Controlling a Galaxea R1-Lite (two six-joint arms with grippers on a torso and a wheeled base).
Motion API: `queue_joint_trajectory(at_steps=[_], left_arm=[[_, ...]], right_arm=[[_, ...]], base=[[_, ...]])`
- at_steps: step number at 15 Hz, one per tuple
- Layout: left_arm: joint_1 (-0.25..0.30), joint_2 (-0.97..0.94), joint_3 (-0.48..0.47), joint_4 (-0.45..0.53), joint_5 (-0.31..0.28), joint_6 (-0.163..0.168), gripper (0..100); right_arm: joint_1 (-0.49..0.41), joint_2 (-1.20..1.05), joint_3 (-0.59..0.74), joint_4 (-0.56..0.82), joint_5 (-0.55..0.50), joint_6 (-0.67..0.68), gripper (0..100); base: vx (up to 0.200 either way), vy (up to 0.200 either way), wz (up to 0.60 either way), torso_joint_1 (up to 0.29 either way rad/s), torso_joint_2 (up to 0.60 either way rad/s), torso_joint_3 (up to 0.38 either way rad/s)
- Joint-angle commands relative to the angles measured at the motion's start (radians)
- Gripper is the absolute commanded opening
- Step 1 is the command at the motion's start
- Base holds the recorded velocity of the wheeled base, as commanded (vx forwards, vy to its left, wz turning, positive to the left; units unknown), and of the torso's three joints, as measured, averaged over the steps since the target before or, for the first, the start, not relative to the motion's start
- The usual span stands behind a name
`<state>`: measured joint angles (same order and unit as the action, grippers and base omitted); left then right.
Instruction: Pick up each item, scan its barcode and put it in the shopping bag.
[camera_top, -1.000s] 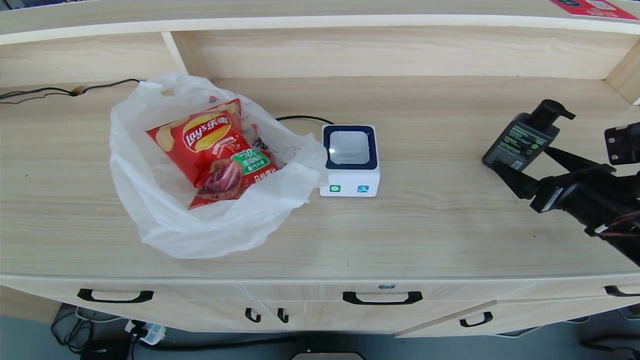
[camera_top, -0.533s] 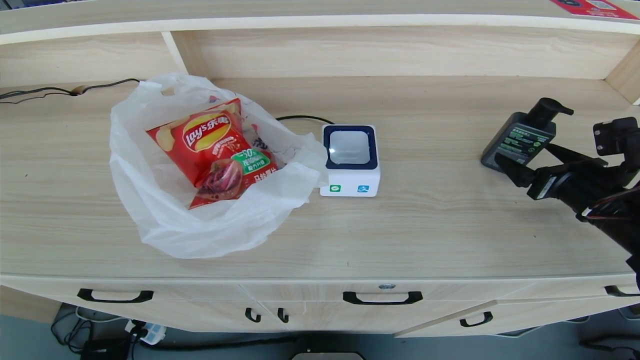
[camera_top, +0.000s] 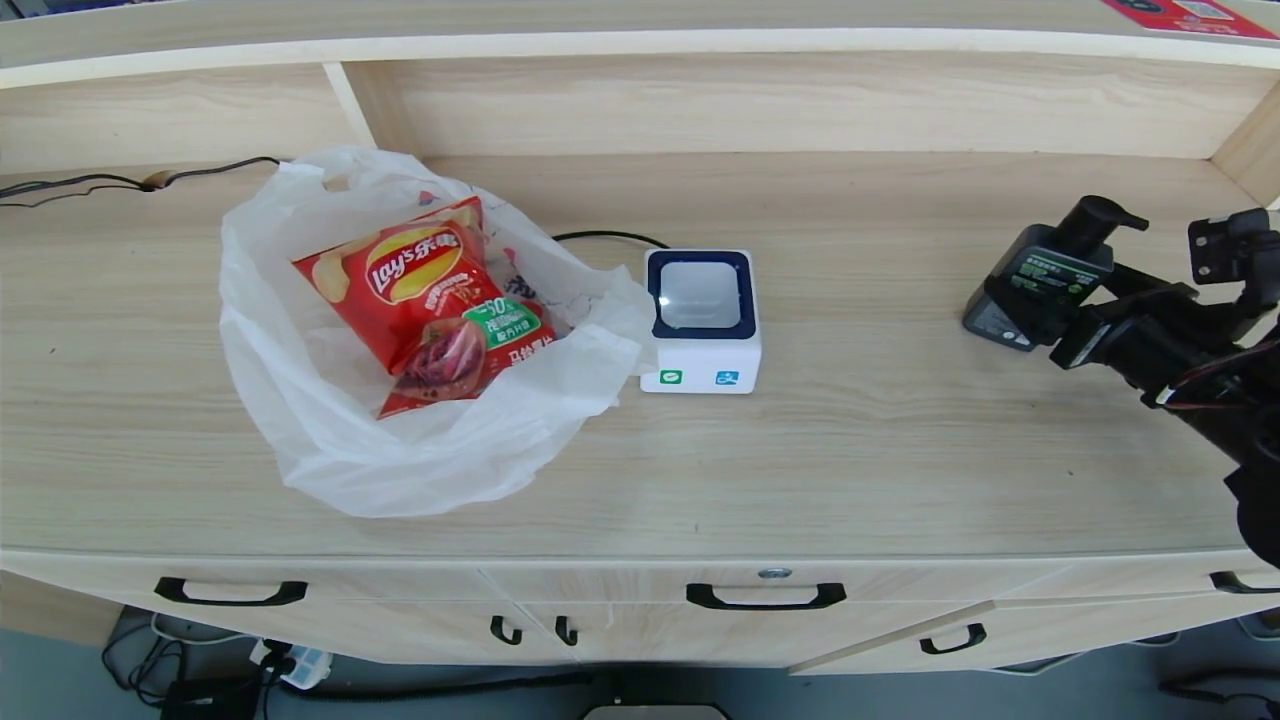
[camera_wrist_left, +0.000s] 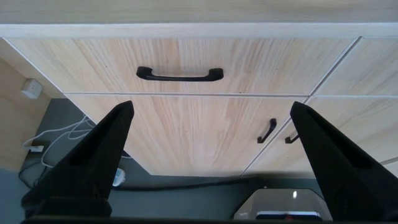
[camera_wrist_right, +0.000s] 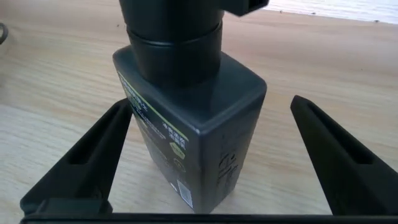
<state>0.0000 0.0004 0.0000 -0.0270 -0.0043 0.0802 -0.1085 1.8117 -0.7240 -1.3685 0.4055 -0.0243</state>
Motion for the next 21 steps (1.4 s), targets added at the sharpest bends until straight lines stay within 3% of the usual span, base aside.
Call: queue_joint_trajectory(at_steps=[1,9,12,16,21], left_arm=[[0.000,0.000,0.000,-0.001,0.000,0.003,100],[0.000,0.000,0.000,-0.001,-0.002,0.015,100],[0.000,0.000,0.000,-0.002,-0.002,0.015,100],[-0.002,0.000,0.000,-0.001,-0.002,0.015,100],[0.000,0.000,0.000,0.001,-0.002,0.015,100]], right_arm=[[0.003,0.018,-0.014,-0.004,0.001,0.007,100],[0.041,-0.060,0.135,-0.061,-0.008,0.004,100],[0.046,-0.066,0.127,-0.066,-0.013,0.004,100],[0.115,-0.095,0.137,-0.066,-0.056,0.007,100],[0.118,-0.071,0.149,-0.066,-0.059,0.004,100]], base=[[0.000,0.000,0.00,0.000,0.00,0.000],[0.000,0.000,0.00,0.000,0.00,0.000],[0.000,0.000,0.00,0.000,0.00,0.000],[0.000,0.000,0.00,0.000,0.00,0.000],[0.000,0.000,0.00,0.000,0.00,0.000]])
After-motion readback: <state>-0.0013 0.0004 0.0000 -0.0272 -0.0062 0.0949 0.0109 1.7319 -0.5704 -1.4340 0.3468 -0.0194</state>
